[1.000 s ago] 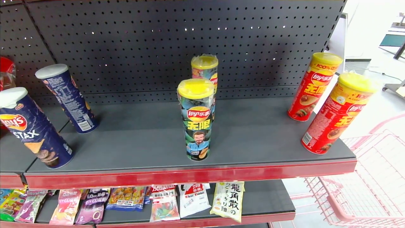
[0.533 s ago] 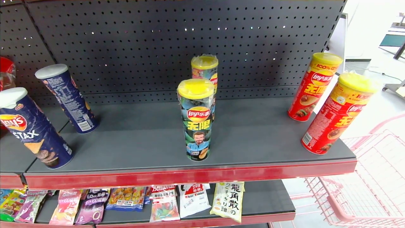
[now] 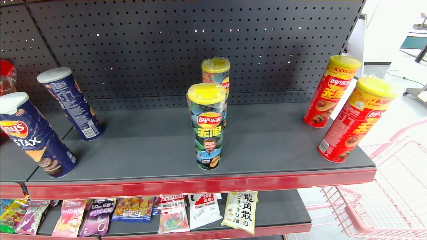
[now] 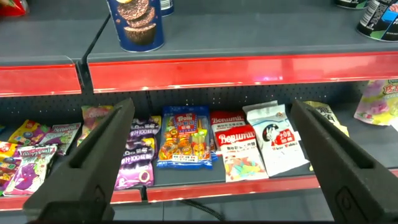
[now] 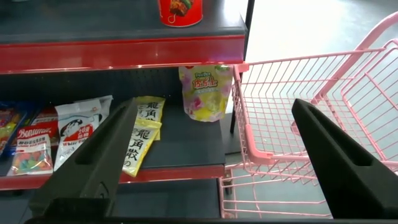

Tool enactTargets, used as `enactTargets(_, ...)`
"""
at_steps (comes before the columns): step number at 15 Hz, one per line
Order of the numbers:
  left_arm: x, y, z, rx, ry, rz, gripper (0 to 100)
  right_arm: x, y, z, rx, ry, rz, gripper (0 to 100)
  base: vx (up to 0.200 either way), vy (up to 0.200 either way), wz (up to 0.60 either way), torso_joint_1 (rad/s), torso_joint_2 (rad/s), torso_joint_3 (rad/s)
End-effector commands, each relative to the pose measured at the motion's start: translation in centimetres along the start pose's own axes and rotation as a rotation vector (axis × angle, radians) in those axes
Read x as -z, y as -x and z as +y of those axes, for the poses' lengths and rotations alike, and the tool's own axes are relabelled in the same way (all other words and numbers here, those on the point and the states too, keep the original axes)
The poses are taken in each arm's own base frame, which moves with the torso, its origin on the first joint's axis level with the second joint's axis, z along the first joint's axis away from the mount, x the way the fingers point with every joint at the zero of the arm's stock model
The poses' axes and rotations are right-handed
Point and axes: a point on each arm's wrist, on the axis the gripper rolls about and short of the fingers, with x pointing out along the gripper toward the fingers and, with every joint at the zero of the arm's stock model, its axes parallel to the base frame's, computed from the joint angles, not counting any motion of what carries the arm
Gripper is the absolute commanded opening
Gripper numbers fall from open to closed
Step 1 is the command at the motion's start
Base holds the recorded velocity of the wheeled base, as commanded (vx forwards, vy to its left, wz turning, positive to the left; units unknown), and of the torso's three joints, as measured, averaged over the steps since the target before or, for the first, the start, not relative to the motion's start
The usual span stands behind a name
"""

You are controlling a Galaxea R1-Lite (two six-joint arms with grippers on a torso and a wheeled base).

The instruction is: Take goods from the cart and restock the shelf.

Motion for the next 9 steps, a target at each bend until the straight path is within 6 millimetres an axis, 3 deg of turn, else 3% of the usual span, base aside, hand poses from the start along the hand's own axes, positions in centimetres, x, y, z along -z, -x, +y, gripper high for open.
enactTargets(1, 0.00, -0.01, 0.00, 0.000, 0.000, 0.001, 100, 0.00, 0.00, 0.00, -0.003, 0.001, -0.001, 100, 0.000, 0.000, 0.00, 0.000, 0.00, 0.000)
enactTargets(9, 0.00, -0.01, 0.00, 0.000, 0.000, 0.001, 100, 0.04, -0.01, -0.01, 0.005, 0.001, 0.001, 100, 0.000, 0.000, 0.00, 0.000, 0.00, 0.000)
